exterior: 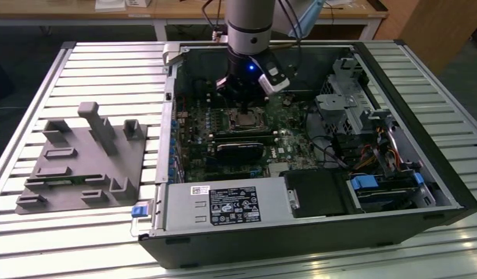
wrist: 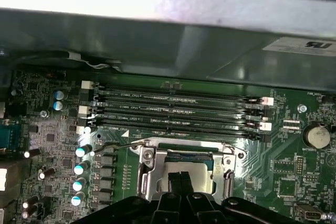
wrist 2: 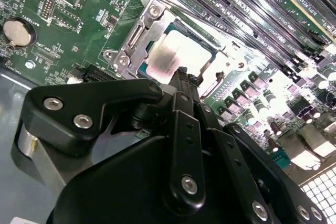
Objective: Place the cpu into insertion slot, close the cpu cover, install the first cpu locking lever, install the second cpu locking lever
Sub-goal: 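Close the cpu cover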
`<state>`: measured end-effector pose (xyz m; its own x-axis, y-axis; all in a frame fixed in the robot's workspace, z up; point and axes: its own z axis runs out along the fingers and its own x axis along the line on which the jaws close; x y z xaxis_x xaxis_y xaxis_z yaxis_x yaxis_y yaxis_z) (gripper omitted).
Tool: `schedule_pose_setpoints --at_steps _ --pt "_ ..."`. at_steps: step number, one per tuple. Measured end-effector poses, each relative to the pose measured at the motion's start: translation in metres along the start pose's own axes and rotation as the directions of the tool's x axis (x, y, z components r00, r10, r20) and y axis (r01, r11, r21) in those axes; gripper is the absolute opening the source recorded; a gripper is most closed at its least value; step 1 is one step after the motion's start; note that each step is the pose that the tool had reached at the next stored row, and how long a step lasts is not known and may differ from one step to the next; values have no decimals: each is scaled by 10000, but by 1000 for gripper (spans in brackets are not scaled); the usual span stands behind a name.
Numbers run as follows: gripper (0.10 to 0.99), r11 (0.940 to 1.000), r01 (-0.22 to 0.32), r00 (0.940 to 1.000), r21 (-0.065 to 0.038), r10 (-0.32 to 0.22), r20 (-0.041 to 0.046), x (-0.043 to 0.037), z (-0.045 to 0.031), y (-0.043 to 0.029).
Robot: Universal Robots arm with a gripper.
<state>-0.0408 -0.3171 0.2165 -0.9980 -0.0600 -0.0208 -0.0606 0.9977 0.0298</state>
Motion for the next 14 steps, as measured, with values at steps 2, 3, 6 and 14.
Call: schedule_pose_setpoints --at_steps 2,3,6,14 --pt "106 10000 -94 10000 2 94 3 3 11 -4" --pt "106 9999 -152 9999 4 152 4 4 17 -6" --pt "106 9996 -269 9996 7 269 7 9 29 -20" --pt "106 9996 -283 9996 5 283 10 128 44 -64"
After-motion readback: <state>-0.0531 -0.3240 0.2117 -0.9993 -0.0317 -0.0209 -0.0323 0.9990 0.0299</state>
